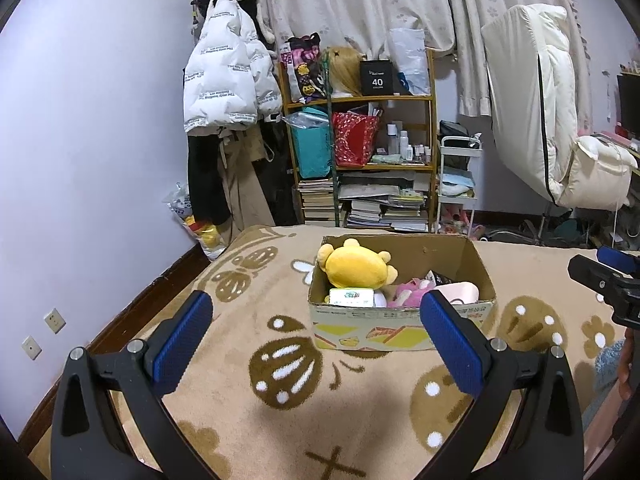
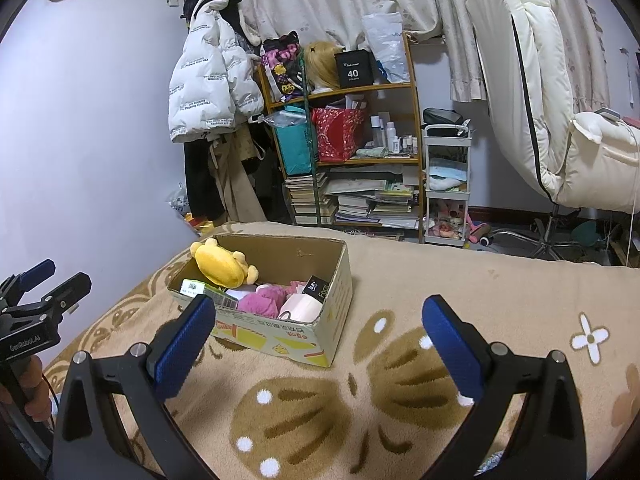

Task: Organize soft objects

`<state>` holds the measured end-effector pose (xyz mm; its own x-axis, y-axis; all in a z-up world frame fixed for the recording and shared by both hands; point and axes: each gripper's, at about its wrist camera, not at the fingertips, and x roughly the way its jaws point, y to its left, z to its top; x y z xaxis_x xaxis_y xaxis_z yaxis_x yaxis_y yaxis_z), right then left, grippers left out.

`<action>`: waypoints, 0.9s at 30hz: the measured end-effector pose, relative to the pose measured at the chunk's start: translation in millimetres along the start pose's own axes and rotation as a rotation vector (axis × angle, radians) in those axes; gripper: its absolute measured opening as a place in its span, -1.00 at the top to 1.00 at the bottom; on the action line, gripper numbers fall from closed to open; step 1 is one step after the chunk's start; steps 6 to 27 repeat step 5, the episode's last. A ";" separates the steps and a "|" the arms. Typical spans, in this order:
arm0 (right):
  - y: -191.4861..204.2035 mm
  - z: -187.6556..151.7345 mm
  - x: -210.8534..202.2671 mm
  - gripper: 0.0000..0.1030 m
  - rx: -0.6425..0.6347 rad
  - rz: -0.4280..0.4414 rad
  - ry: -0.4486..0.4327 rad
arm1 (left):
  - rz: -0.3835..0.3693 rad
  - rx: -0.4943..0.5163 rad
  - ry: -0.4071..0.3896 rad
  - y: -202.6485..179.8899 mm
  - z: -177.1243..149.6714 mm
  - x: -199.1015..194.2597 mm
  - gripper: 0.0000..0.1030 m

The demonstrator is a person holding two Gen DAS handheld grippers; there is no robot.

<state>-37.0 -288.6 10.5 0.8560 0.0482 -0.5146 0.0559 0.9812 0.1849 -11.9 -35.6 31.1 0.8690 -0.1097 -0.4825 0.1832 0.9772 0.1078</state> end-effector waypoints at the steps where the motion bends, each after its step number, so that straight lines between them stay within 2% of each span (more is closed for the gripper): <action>1: -0.4 0.1 0.2 -1.00 0.000 0.000 0.000 | -0.002 0.002 0.001 -0.3 -0.5 0.0 -0.99; 27: -0.4 0.2 0.0 -1.00 -0.001 0.000 -0.001 | -0.004 0.012 0.005 -3.6 -2.5 0.7 -0.99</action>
